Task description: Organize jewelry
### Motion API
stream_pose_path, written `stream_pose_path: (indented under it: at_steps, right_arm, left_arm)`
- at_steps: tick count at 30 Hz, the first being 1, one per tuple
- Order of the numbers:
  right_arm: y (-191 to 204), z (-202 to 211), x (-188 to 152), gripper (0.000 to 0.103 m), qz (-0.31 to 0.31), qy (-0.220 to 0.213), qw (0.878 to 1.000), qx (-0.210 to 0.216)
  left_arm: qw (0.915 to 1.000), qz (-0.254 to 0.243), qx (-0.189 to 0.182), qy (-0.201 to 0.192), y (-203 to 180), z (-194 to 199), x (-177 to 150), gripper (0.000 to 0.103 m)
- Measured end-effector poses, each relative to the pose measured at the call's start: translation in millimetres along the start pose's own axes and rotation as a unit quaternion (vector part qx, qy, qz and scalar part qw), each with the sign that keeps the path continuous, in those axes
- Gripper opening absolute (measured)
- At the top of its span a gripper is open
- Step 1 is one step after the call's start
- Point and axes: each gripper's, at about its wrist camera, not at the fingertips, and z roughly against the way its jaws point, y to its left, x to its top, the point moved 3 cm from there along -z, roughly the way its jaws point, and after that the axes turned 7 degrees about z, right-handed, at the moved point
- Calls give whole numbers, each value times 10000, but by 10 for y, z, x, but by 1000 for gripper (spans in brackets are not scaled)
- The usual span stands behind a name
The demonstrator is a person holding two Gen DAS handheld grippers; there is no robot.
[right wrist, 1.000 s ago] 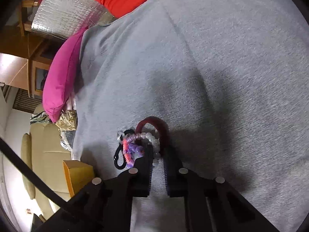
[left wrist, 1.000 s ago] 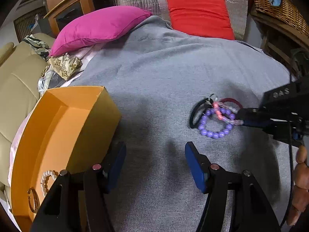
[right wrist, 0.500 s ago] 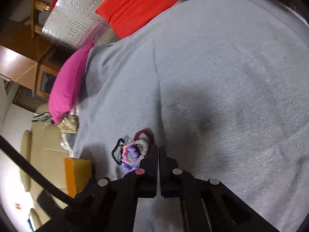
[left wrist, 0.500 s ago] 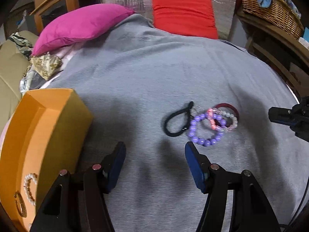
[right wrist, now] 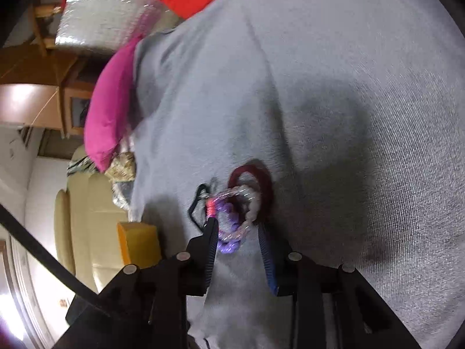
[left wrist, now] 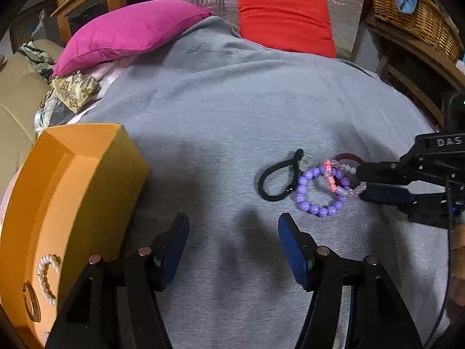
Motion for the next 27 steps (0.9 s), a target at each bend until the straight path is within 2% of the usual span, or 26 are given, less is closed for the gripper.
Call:
stream_pose_path:
  at_steps: [3, 5, 6, 7, 12, 16, 19, 22, 27]
  right_arm:
    - [-33, -64, 21, 32, -169, -172, 9997, -69]
    - [-57, -66, 23, 21, -252, -248, 9993, -145]
    - [-66, -61, 22, 12, -232, -262, 9991, -225]
    - [-68, -49, 17, 9, -153, -290, 9989, -327]
    - [69, 142, -46, 9, 553, -468, 9910, -1125]
    - [-66, 534, -46, 8, 660, -714, 9858, -1369]
    - [-231, 908, -3, 8, 682, -1127, 9784, -1595]
    - [-454, 1070, 33, 8, 507, -1196, 9782, -1623]
    - [-655, 1028, 25, 8, 325, -984, 9837, -1469]
  left_arm:
    - [10000, 10, -7, 1, 33, 15, -7, 65]
    - [10000, -21, -21, 15, 33, 20, -19, 65]
    - [10000, -44, -15, 16, 31, 23, -23, 65]
    - [10000, -58, -9, 14, 34, 23, -23, 65]
    - [10000, 13, -30, 24, 43, 22, -7, 65]
    - [10000, -26, -96, -2, -27, 39, -5, 65]
    - [9994, -198, -283, -47, -147, 48, -3, 65]
    - [9974, -387, -604, -26, -333, 36, -18, 65]
    - [9923, -597, -1082, 1, -600, 1, 53, 65]
